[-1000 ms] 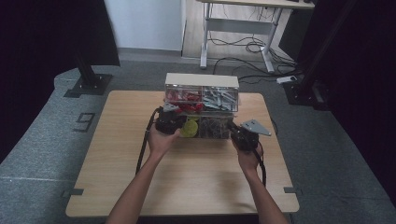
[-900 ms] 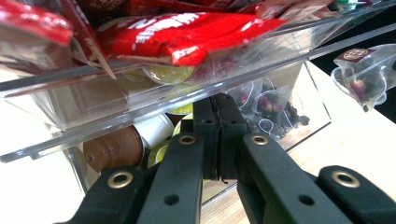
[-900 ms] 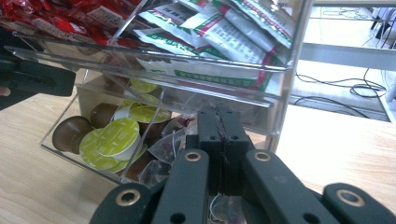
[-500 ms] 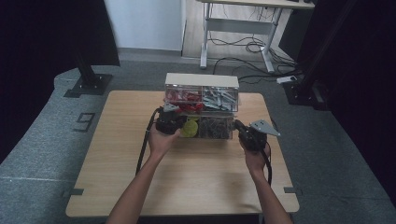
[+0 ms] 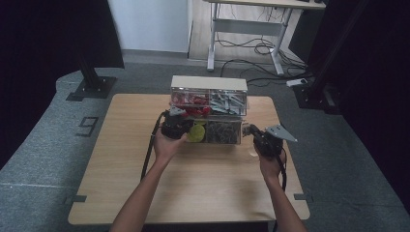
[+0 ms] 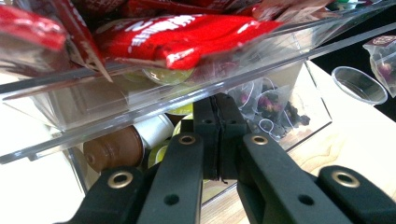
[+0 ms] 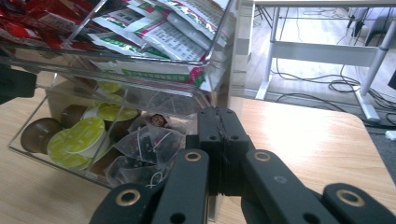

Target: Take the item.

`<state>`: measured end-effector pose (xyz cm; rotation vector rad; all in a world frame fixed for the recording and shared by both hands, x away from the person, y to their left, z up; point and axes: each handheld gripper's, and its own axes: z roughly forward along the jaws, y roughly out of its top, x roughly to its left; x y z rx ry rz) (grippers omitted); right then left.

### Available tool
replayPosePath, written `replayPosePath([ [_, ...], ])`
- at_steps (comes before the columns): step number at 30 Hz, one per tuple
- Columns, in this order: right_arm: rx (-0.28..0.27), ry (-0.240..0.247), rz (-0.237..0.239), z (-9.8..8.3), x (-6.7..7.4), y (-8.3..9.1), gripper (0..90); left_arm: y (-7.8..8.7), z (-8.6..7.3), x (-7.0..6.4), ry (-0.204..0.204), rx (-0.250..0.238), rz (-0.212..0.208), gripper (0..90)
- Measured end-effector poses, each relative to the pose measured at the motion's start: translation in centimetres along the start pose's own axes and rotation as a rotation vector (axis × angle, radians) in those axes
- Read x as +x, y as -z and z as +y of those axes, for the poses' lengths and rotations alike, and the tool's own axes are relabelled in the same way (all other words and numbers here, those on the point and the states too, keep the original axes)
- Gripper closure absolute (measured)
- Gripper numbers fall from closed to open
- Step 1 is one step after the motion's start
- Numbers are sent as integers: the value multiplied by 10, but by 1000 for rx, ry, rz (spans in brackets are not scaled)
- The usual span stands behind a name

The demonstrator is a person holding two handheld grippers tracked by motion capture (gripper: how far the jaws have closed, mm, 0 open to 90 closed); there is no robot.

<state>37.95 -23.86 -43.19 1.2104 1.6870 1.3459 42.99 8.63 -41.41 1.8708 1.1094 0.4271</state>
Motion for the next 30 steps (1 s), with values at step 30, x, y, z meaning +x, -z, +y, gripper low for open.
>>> replayPosePath([
  [30,30,-16,-88,-4,-33,2,890,0,0,-1,-2,4,0,891],
])
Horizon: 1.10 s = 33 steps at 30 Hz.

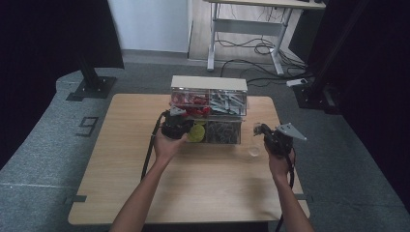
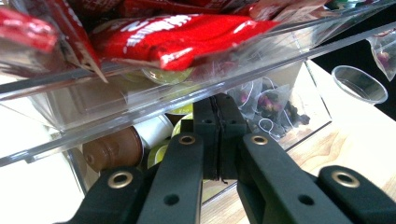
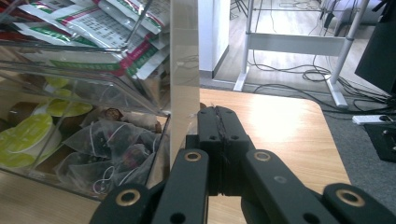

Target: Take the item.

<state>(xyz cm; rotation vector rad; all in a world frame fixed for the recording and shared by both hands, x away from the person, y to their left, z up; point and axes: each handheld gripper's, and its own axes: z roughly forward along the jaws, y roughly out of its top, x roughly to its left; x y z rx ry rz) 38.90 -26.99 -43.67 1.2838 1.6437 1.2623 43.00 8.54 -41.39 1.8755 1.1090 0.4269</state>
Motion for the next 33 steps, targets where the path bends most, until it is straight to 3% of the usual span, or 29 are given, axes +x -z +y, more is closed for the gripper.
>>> replayPosePath([
  [15,19,-19,-32,-3,-12,-5,889,0,0,0,0,1,0,890],
  [22,33,-5,-35,-7,-11,-9,882,-1,0,-1,1,1,-1,891],
  [25,35,4,-32,-7,-11,-10,764,-1,0,-1,3,-1,-2,891],
  [33,9,1,-35,-10,-8,-4,691,-1,0,-1,1,0,-2,891],
])
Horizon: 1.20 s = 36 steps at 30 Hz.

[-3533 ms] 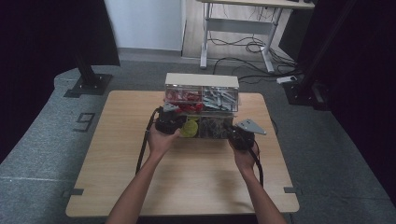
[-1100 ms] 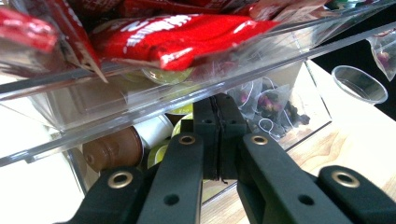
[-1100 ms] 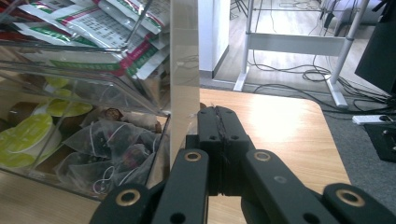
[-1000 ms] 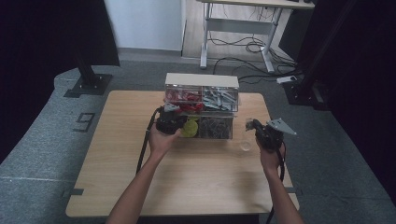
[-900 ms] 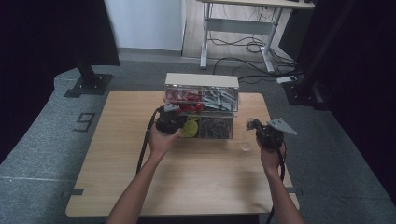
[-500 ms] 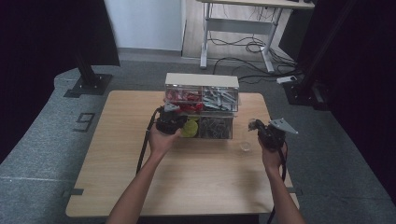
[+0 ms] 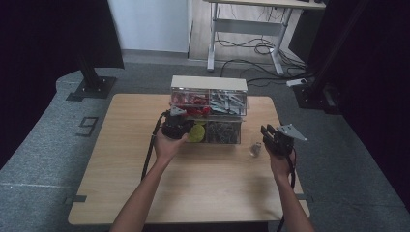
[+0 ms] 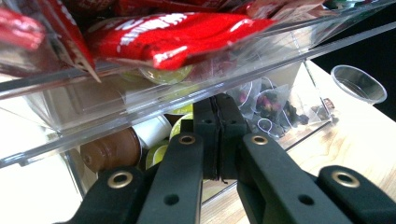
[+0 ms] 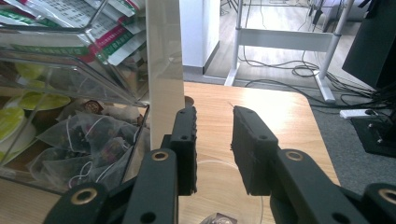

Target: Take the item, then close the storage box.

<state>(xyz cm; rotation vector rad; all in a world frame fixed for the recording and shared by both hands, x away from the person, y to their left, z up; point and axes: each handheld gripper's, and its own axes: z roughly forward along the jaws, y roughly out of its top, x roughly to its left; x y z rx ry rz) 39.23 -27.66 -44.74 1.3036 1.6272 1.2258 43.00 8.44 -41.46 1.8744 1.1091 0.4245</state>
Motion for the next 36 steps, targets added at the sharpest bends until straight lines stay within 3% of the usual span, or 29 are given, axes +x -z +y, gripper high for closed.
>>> replayPosePath([
  [12,4,-22,67,-15,0,14,610,0,-1,0,-1,0,4,898],
  [25,40,-72,148,-59,1,48,567,0,-3,-2,0,-4,7,900],
  [36,78,-54,153,-80,2,58,563,2,-6,0,1,4,15,900],
])
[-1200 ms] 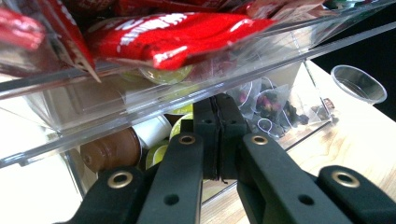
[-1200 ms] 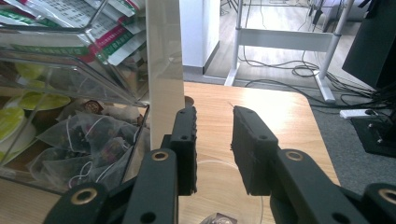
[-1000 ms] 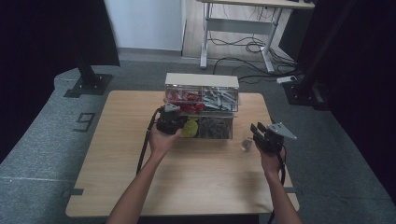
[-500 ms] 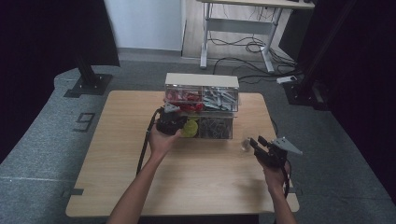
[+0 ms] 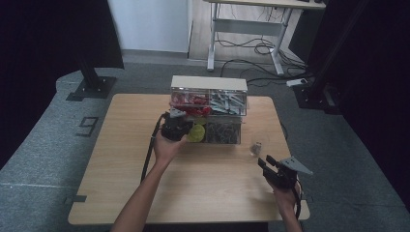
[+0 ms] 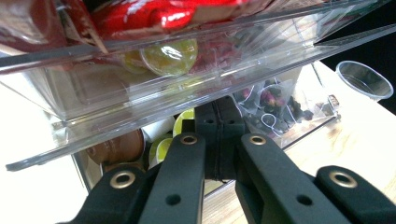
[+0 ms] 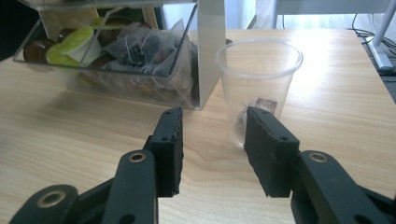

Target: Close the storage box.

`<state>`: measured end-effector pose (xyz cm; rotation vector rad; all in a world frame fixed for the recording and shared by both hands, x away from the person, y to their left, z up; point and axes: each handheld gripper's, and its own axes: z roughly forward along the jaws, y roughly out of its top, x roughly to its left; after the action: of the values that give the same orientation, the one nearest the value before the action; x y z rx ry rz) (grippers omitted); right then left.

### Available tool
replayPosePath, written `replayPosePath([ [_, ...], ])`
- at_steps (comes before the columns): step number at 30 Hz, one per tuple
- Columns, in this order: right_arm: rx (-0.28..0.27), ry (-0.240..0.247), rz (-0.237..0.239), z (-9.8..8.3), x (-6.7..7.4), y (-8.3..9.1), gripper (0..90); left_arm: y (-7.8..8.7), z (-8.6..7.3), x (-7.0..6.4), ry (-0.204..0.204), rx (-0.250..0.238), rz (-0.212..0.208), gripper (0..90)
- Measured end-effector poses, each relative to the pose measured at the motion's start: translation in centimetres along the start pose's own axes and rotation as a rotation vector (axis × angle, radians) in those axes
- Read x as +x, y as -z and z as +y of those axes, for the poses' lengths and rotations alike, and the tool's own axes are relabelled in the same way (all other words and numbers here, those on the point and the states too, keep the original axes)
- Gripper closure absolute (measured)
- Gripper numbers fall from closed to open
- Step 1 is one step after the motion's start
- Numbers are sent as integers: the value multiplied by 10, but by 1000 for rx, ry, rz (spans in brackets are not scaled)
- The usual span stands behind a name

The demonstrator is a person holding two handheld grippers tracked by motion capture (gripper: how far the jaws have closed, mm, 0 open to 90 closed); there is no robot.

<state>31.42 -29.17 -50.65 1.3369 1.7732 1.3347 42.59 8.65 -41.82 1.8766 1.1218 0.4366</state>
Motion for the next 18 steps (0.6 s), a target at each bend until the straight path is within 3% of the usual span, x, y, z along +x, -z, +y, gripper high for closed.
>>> replayPosePath([
  [6,19,5,-5,-7,-1,2,554,1,-4,1,9,3,-7,900],
  [18,33,-35,-17,-19,-15,12,553,3,-18,2,23,8,-17,900],
])
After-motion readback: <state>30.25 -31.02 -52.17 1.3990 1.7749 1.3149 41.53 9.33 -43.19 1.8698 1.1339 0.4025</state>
